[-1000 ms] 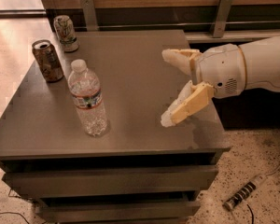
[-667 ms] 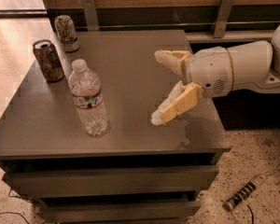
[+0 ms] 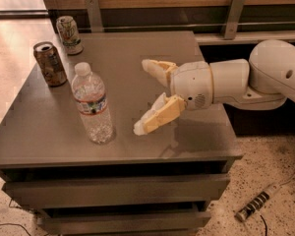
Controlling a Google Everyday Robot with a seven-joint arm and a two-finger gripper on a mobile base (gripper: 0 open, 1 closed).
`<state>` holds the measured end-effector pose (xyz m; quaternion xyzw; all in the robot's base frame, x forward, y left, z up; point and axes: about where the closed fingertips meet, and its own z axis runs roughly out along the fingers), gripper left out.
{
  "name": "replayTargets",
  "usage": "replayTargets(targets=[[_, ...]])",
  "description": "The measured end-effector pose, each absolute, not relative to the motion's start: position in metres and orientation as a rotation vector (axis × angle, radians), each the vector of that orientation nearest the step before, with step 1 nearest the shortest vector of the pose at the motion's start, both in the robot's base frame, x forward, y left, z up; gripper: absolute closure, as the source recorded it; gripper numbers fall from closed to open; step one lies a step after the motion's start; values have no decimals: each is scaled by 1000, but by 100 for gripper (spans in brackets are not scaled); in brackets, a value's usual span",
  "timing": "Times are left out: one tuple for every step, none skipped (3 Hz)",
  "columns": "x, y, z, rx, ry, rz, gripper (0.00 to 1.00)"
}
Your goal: Knock water bottle over
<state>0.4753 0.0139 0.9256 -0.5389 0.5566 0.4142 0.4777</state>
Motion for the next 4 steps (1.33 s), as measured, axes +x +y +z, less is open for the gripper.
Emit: replayTargets(targets=[[475,35,920,-1321,1332,1035,0],[477,65,914,-1357,1349,1025,0],[476,81,912,-1382,1352,1032,0],[475,89,911,-1391,1347,1043,3]])
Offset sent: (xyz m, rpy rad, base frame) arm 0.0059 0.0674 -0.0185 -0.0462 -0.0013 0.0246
